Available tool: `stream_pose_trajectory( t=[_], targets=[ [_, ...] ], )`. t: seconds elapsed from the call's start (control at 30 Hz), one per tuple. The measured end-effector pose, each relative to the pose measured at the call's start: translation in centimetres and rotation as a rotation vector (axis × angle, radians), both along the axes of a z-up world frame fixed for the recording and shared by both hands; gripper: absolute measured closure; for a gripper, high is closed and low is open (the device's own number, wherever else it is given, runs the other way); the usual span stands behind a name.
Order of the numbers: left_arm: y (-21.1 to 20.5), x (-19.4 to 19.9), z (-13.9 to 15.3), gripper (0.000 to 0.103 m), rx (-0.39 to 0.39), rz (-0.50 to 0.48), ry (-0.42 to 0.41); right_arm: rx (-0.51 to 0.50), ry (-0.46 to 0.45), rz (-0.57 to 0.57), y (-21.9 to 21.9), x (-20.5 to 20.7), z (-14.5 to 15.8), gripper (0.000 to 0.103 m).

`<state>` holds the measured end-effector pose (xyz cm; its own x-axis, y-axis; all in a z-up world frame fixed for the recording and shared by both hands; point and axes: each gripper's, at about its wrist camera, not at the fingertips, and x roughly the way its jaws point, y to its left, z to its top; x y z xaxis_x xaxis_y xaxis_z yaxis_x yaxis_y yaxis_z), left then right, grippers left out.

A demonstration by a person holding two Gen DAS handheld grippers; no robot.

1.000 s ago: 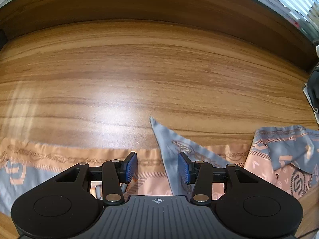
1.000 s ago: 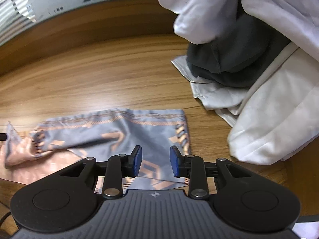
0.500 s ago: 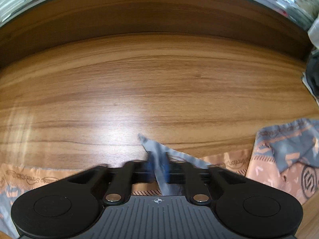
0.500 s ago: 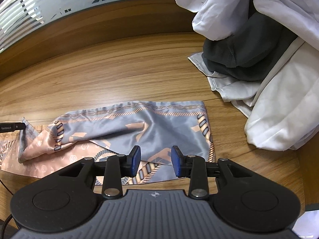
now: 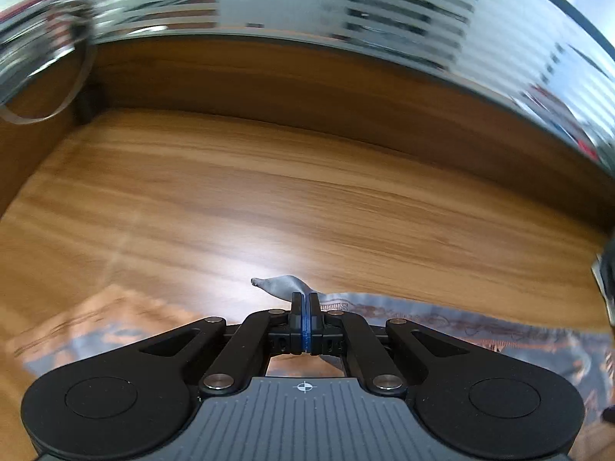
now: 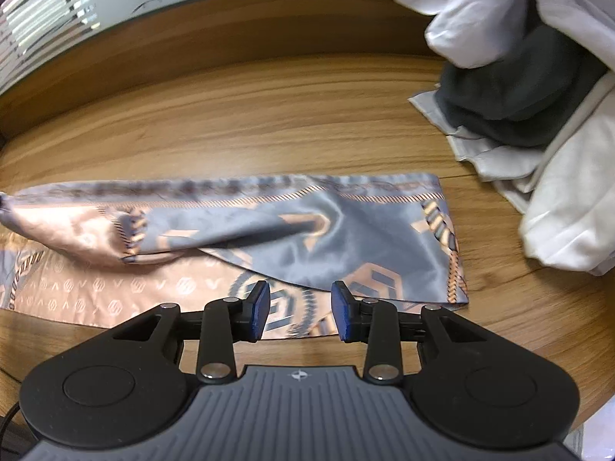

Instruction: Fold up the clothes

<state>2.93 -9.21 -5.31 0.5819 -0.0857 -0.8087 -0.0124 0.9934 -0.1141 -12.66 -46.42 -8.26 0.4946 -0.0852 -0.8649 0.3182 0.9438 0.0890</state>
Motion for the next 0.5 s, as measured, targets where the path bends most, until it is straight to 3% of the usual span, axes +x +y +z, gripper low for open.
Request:
stream_pose_trajectory(
  t=[0.2, 0.5],
  targets=[
    [5.0, -0.8, 1.8, 0.101, -0.03, 0.092, 0.063, 0.01, 0.006, 0.005, 2.5, 0.6, -1.6, 0.063],
    [11.3, 0.7, 3.1, 0.101, -0.001, 0.18, 0.07, 0.002, -0.018, 0.012, 5.9, 2.1, -2.8, 0.057]
  ],
)
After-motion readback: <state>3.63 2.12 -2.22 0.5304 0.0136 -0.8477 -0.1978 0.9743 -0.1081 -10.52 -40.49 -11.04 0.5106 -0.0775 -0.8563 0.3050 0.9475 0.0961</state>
